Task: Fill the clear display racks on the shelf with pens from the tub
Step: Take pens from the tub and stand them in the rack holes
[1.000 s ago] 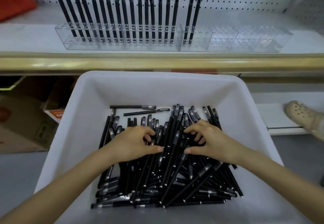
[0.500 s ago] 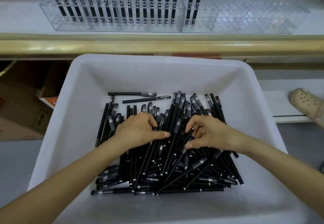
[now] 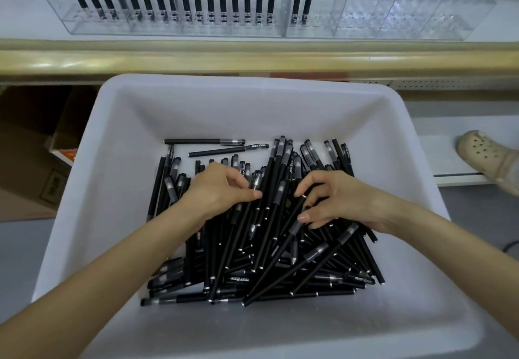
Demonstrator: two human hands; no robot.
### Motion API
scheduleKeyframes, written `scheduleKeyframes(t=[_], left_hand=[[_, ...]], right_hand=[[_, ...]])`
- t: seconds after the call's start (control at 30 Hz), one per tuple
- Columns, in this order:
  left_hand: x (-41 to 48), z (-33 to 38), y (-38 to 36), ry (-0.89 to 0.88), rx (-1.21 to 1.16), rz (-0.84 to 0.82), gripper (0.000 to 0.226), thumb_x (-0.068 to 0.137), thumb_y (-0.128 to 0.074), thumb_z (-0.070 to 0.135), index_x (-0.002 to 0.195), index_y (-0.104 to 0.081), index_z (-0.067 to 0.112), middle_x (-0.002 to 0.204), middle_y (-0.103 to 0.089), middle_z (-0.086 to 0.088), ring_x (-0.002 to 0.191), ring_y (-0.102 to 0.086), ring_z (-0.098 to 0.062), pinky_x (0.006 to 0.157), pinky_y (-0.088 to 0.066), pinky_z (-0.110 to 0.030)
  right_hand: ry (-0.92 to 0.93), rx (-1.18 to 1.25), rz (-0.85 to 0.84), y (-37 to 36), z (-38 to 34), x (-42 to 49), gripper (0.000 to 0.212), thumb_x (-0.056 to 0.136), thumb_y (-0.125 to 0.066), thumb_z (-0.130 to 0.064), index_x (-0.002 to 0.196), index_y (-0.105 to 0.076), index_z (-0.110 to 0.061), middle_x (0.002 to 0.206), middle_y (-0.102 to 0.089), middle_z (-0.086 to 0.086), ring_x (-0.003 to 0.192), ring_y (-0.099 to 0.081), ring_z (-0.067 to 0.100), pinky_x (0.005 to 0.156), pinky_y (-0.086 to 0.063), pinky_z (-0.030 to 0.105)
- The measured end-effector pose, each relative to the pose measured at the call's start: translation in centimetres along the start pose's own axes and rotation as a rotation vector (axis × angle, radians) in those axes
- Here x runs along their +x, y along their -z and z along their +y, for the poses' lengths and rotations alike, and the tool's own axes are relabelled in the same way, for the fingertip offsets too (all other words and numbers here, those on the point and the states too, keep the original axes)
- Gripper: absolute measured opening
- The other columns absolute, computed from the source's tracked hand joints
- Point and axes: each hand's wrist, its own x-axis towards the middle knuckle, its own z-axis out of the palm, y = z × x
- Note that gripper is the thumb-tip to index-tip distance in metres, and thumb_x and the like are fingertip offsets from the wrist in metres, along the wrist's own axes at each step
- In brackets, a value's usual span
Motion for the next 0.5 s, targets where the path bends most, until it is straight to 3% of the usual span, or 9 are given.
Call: scheduleKeyframes(t=[0.1, 0.2, 0.33, 0.43, 0.5], left_hand=[[-0.2, 0.2, 0.4, -0.024, -0.089, -0.001, 0.017, 0.072, -0.081, 0.030, 0.071, -0.067, 0.019, 0.080, -0.066, 0.004, 0.084, -0.061, -0.011, 0.080, -0.043, -0.024], [-0.6, 1.1, 0.9, -0.066, -0.156, -0.045, 0.014, 0.081, -0.074, 0.025, 0.073, -0.065, 0.018, 0.079, -0.073, 0.001, 0.074, -0.064, -0.008, 0.070, -0.047, -0.022], [-1.2, 1.9, 1.3, -0.110, -0.281, -0.090, 0.011, 0.089, -0.065, 0.017, 0.080, -0.063, 0.012, 0.083, -0.075, -0.004, 0.077, -0.072, -0.016, 0.065, -0.057, -0.020], [-1.5, 2.1, 1.4, -0.153, -0.296, -0.091, 0.005, 0.089, -0.064, 0.013, 0.086, -0.063, 0.009, 0.082, -0.075, -0.005, 0.078, -0.072, -0.014, 0.062, -0.057, -0.021], [-1.6, 2.1, 1.5, -0.183, -0.298, -0.083, 0.009, 0.086, -0.068, 0.009, 0.094, -0.063, 0.009, 0.074, -0.073, -0.001, 0.075, -0.070, -0.009, 0.065, -0.058, -0.023]], right_hand=[[0.001, 0.056, 0.015, 0.2, -0.3, -0.2, 0.033, 0.076, -0.075, 0.002, 0.105, -0.061, -0.006, 0.079, -0.067, 0.008, 0.074, -0.070, 0.018, 0.069, -0.056, 0.025], [0.020, 0.071, 0.029, 0.4, -0.6, -0.4, 0.025, 0.078, -0.073, 0.001, 0.101, -0.068, -0.007, 0.087, -0.072, 0.009, 0.082, -0.071, 0.017, 0.071, -0.055, 0.021], [-0.018, 0.161, -0.009, 0.7, -1.0, -0.5, 0.024, 0.074, -0.074, -0.004, 0.098, -0.073, -0.006, 0.100, -0.073, 0.012, 0.092, -0.069, 0.013, 0.075, -0.053, 0.016], [-0.031, 0.229, -0.053, 0.9, -1.2, -0.7, 0.030, 0.068, -0.073, -0.011, 0.097, -0.073, -0.004, 0.105, -0.072, 0.012, 0.094, -0.068, 0.010, 0.077, -0.051, 0.013], [-0.012, 0.199, -0.039, 0.9, -1.3, -0.7, 0.027, 0.073, -0.072, -0.014, 0.097, -0.073, -0.004, 0.104, -0.072, 0.011, 0.086, -0.066, 0.006, 0.070, -0.049, 0.013]])
